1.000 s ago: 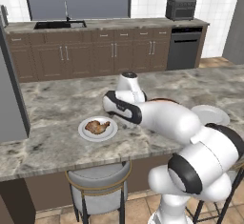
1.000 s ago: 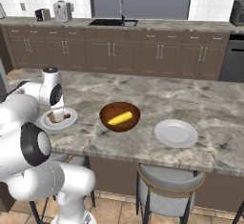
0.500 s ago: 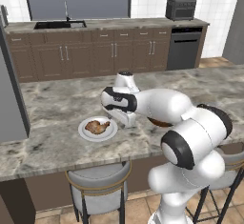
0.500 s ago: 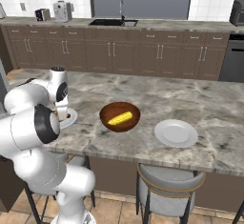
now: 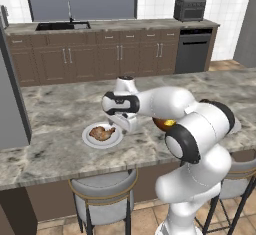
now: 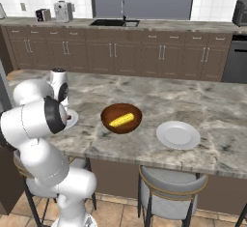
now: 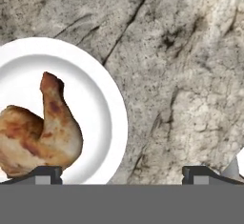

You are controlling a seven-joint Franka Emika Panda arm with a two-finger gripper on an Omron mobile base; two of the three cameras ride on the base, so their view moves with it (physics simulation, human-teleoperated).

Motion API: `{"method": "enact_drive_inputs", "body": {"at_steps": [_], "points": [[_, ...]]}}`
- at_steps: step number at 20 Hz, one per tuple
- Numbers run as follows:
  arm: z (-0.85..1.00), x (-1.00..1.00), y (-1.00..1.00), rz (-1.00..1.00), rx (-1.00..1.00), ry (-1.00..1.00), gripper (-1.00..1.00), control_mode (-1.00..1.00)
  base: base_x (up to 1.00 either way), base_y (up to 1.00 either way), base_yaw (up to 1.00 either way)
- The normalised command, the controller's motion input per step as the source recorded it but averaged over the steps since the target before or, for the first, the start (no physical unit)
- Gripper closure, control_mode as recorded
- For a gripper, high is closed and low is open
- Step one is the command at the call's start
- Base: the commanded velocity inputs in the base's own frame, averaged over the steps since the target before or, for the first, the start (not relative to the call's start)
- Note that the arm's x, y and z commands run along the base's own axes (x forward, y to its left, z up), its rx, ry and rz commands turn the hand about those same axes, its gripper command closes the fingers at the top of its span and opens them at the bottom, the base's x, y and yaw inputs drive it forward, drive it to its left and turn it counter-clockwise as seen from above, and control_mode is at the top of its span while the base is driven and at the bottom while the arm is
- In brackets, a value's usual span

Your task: Pick the chicken drumstick and corn from their plates and place them in the bowl. Then put the bowl in the fridge.

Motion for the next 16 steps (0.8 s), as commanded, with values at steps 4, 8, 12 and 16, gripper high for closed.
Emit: {"method": "enact_drive_inputs", "body": {"at_steps": [4, 8, 12, 16], "points": [[-0.21, 0.11, 0.14, -0.04, 0.00, 0.00, -1.00, -1.00, 0.00, 0.00, 0.00], [-0.19, 0.12, 0.02, -0.04, 0.00, 0.00, -1.00, -1.00, 0.00, 0.00, 0.00], [-0.16, 0.12, 0.00, -0.03, 0.00, 0.00, -1.00, -1.00, 0.00, 0.00, 0.00], [-0.10, 0.12, 0.00, -0.01, 0.00, 0.00, -1.00, -1.00, 0.00, 0.00, 0.00]]}}
